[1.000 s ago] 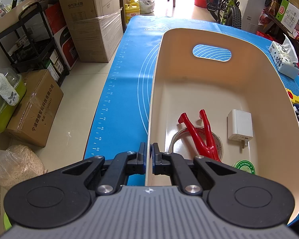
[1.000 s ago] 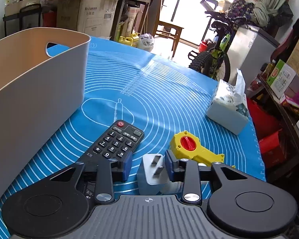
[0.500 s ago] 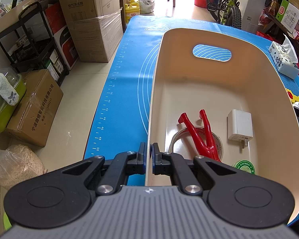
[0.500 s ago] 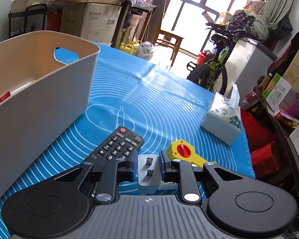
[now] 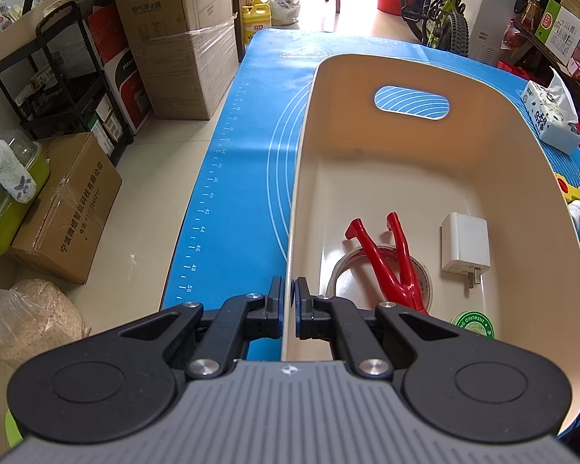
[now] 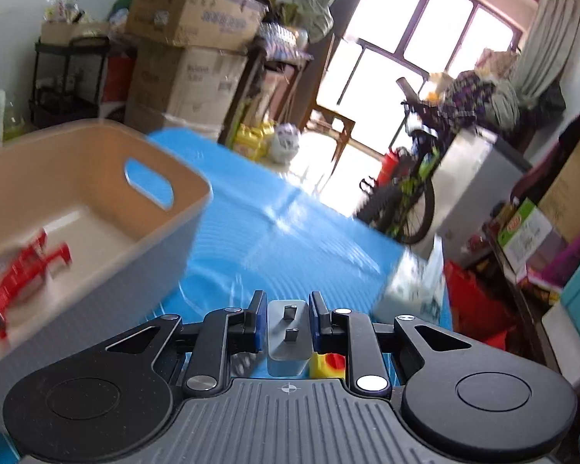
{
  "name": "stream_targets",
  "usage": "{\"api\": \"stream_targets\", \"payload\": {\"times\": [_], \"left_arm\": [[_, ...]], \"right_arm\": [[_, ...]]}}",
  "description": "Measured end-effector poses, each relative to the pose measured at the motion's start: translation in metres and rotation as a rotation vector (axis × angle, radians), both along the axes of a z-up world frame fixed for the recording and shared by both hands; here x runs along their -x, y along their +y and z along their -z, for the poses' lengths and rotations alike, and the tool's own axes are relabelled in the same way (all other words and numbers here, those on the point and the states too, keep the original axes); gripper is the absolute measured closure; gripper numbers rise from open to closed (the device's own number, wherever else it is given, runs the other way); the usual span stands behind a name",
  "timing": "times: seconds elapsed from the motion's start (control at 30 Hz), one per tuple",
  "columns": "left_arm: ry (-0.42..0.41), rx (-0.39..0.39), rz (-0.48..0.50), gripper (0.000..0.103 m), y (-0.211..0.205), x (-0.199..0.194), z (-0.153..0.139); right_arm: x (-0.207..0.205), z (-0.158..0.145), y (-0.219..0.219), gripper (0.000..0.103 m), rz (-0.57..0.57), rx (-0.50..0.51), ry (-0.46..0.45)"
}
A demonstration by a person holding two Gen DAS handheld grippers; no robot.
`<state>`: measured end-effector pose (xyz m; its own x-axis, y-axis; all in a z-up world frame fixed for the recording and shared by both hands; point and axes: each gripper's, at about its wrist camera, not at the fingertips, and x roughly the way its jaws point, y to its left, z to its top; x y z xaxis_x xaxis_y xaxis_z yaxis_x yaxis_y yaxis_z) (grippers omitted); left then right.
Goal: Organize rigid objects
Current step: 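Carry the white plug adapter with the right tool into the basket and release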
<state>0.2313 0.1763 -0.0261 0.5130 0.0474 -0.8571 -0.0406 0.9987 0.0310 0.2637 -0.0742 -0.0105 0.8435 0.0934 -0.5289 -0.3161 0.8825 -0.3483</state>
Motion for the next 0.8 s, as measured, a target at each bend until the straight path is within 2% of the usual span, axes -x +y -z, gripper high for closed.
{"api": "stream_targets", "payload": {"times": [0.2, 0.4, 0.57, 0.8], "left_arm": [[0.0, 0.002, -0.002, 0.097, -0.001, 0.0, 0.001], [0.001, 0.006, -0.001, 0.097, 0.0, 0.0, 0.0], [0.0, 0.006, 0.0, 0.097, 0.0, 0.0, 0.0], [0.0, 0.007, 0.001, 0.097, 0.0, 0.0, 0.0]], "right_arm": [[0.002, -0.036, 0.031, 0.071, -0.049, -0.054, -0.066], [0.005, -0.055, 0.068, 0.071, -0.116, -0.137, -0.066], [0.008, -0.038, 0.096, 0.071, -0.169, -0.189, 0.026], [0.013, 0.005, 0.127, 0.071, -0.223, -0.176, 0.16]]}}
